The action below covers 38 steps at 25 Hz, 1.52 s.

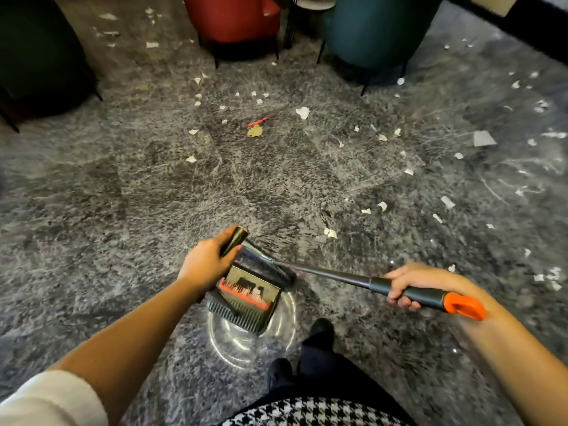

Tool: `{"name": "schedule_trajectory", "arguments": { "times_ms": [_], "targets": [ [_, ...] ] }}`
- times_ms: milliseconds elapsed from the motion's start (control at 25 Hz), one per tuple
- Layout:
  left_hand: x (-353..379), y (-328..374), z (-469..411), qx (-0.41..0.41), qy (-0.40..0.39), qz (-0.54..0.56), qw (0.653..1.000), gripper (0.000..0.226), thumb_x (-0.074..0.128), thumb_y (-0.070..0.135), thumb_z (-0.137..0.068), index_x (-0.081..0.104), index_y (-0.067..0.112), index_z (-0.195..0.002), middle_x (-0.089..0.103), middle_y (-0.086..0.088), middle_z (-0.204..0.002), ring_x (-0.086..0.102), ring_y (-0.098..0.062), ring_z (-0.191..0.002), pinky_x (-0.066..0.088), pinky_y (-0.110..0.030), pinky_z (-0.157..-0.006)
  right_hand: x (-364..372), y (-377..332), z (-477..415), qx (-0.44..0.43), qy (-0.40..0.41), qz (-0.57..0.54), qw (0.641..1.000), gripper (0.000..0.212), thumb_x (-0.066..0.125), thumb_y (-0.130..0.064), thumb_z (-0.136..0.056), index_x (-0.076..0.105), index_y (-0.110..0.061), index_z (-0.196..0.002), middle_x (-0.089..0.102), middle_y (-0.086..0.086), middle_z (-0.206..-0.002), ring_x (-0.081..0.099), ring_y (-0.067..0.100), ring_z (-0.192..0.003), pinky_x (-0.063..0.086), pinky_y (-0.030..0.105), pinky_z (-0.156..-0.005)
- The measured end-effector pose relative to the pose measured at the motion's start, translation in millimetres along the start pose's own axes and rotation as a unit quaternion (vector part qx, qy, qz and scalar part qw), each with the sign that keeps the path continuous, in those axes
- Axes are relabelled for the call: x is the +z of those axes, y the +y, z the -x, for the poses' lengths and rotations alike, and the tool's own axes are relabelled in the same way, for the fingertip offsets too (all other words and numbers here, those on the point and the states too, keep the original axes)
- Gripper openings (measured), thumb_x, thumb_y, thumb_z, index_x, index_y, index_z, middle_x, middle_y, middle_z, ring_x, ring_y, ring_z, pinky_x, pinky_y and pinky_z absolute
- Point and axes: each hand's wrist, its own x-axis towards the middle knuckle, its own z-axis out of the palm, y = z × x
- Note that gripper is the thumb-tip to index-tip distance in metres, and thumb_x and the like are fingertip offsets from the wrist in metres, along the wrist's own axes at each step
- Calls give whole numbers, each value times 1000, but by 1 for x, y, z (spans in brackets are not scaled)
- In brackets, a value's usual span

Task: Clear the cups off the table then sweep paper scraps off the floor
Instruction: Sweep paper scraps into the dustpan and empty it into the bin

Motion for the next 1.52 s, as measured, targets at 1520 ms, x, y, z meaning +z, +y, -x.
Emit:
{"name": "schedule_trajectory", "arguments": {
  "times_ms": [1520],
  "targets": [
    [80, 242, -456, 283, -254, -135, 915, 48, 56, 39, -93, 47, 29, -138, 70, -9, -93, 58, -19, -61, 39, -24, -51, -159, -107, -141, 41, 177, -146, 972, 11, 57, 6, -82, 49, -1, -79, 47, 14, -59, 51, 12, -32, 40, 16, -37]
  ]
}}
